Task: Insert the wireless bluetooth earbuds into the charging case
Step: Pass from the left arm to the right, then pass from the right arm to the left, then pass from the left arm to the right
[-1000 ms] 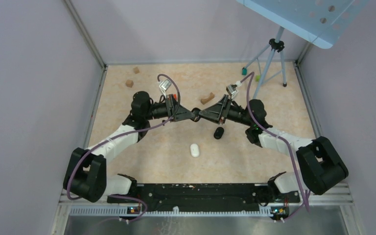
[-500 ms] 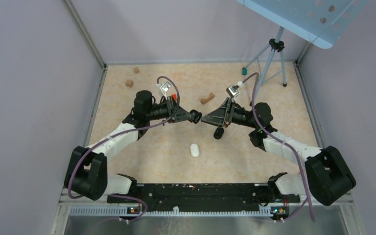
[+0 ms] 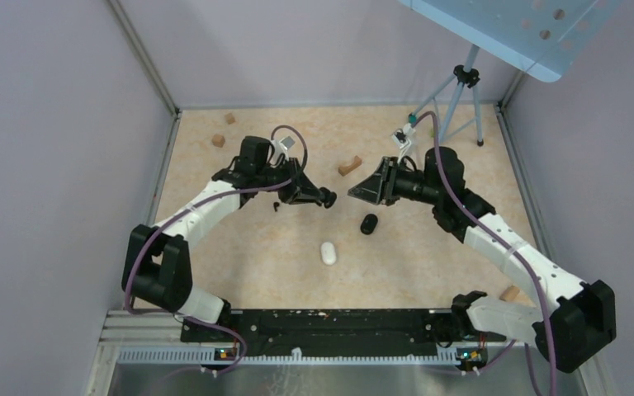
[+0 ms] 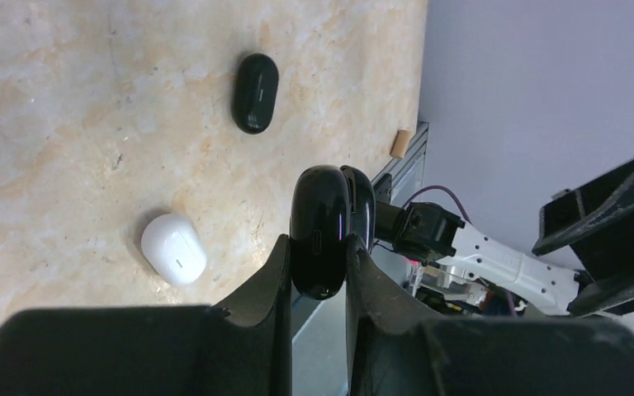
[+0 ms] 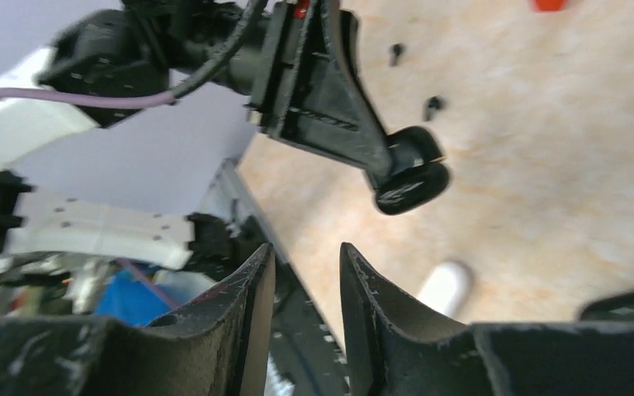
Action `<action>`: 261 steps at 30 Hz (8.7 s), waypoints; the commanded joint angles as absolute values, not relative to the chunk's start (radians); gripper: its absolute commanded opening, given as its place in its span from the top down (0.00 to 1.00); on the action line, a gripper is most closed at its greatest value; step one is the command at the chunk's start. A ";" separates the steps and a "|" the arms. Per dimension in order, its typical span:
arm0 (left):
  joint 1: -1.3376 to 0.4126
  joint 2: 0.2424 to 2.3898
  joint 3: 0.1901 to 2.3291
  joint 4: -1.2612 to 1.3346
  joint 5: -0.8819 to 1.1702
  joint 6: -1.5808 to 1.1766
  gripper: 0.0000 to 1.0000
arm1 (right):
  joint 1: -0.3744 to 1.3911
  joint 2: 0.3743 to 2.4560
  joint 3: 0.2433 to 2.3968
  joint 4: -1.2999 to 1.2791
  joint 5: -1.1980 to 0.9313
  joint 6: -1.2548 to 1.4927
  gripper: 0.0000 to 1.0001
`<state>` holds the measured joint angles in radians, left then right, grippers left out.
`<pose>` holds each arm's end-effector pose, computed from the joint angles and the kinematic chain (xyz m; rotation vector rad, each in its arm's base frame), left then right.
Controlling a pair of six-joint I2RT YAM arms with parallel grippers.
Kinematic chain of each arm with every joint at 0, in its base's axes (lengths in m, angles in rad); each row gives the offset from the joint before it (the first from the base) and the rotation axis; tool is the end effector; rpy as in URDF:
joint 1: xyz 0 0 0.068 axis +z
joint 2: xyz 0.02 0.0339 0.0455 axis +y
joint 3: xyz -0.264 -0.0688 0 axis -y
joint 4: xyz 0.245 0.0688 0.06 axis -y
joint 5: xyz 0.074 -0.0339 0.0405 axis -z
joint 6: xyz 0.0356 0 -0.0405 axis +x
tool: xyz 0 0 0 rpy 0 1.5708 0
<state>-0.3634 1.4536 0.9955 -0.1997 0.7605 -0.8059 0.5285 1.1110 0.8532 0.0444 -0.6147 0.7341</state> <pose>0.2851 -0.1347 0.2601 -0.0666 2.4292 -1.4412 0.2105 0.1467 0.3238 -0.2930 1.9677 1.4112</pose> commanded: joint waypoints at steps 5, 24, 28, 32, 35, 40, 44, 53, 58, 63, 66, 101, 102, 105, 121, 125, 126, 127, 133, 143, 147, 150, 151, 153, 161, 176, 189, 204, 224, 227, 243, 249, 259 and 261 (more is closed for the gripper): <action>-0.358 1.567 1.114 -0.622 0.712 -0.836 1.00 | 0.543 1.111 0.984 -0.380 -0.364 0.291 0.68; -0.358 1.580 1.207 -0.879 0.718 -1.048 1.00 | 0.851 1.137 0.755 0.093 -0.107 -0.179 0.33; -0.358 1.574 1.193 -0.861 0.739 -1.060 1.00 | 0.923 1.125 0.690 0.183 -0.059 -0.253 0.33; -0.358 1.553 1.149 -0.814 0.771 -1.098 1.00 | 1.017 1.141 0.626 0.298 0.034 -0.286 0.34; -0.358 1.551 1.134 -0.800 0.790 -1.109 1.00 | 1.073 1.159 0.569 0.410 0.094 -0.301 0.35; -0.359 1.544 1.136 -0.804 0.797 -1.113 1.00 | 1.103 1.221 0.534 0.545 0.172 -0.319 0.37; -0.358 1.532 1.133 -0.797 0.796 -1.123 1.00 | 1.104 1.267 0.538 0.601 0.161 -0.343 0.39; -0.359 1.556 1.125 -0.774 0.820 -1.116 1.00 | 1.110 1.373 0.581 0.665 0.170 -0.439 0.40; -0.358 1.557 1.121 -0.761 0.831 -1.120 1.00 | 1.109 1.393 0.596 0.687 0.189 -0.449 0.47; -0.359 1.557 1.108 -0.750 0.840 -1.119 1.00 | 1.111 1.398 0.608 0.716 0.194 -0.436 0.50; -0.359 1.558 1.100 -0.747 0.846 -1.120 1.00 | 1.111 1.407 0.617 0.718 0.188 -0.434 0.53; -0.247 1.444 1.287 -0.736 0.574 -0.623 0.01 | 0.696 1.178 0.736 0.116 -0.502 0.366 1.00; -0.247 1.433 1.283 -0.726 0.549 -0.624 0.01 | 0.673 1.179 0.731 0.134 -0.542 0.401 1.00; -0.245 1.395 1.236 -0.624 0.596 -0.614 0.01 | 0.602 1.180 0.694 0.253 -0.640 0.532 1.00; -0.296 1.308 0.958 0.107 1.256 -0.770 0.01 | 0.489 1.405 0.623 1.124 -1.081 1.200 1.00; -0.343 1.327 0.927 0.212 1.242 -0.855 0.01 | 0.489 1.475 0.613 1.379 -1.088 1.362 1.00; -0.346 1.329 0.909 0.262 1.231 -0.905 0.01 | 0.490 1.498 0.608 1.429 -1.084 1.399 1.00; -0.347 1.331 0.877 0.375 1.231 -0.977 0.01 | 0.489 1.513 0.606 1.467 -1.079 1.427 1.00; -0.379 1.358 0.818 0.633 1.214 -1.186 0.10 | 0.489 1.527 0.595 1.463 -1.050 1.427 1.00; -0.455 1.404 0.910 0.441 1.160 -1.071 0.47 | 0.489 1.521 0.588 1.417 -1.043 1.398 1.00; -0.456 1.415 0.923 0.430 1.157 -1.064 0.53 | 0.489 1.506 0.587 1.366 -1.045 1.364 1.00; -0.456 1.429 0.924 0.410 1.158 -1.054 0.56 | 0.490 1.502 0.589 1.334 -1.045 1.345 1.00; -0.455 1.431 0.924 0.411 1.156 -1.054 0.60 | 0.490 1.501 0.589 1.319 -1.043 1.337 1.00; -0.456 1.431 0.926 0.410 1.154 -1.055 0.77 | 0.490 1.499 0.589 1.284 -1.039 1.323 1.00; -0.447 1.404 0.945 0.323 1.131 -1.024 1.00 | 0.484 1.412 0.599 0.961 -0.961 1.131 0.47; -0.433 1.366 0.919 0.511 1.171 -1.169 1.00 | 0.480 1.303 0.521 0.839 -0.751 1.120 0.39; -0.416 1.344 0.914 0.489 1.179 -1.150 1.00 | 0.462 1.294 0.478 0.882 -0.753 1.151 0.39; -0.399 1.354 0.912 0.527 1.223 -1.177 1.00 | 0.463 1.147 0.394 1.097 -0.703 1.170 0.32; -0.397 1.372 0.925 0.542 1.218 -1.194 1.00 | 0.578 1.456 0.432 1.560 -0.621 1.375 0.47; -0.398 1.373 0.925 0.541 1.218 -1.194 1.00 | 0.582 1.489 0.434 1.616 -0.615 1.398 0.53; -0.398 1.368 0.916 0.527 1.218 -1.177 1.00 | 0.587 1.531 0.492 1.616 -0.668 1.412 0.73; -0.397 1.365 0.921 0.506 1.211 -1.154 1.00 | 0.588 1.548 0.495 1.653 -0.675 1.437 0.95; -0.396 1.348 0.972 0.267 1.181 -0.977 0.69 | 0.588 1.562 0.485 1.701 -0.687 1.476 1.00; -0.392 1.346 1.012 0.147 1.166 -0.892 0.47 | 0.588 1.546 0.486 1.661 -0.687 1.461 1.00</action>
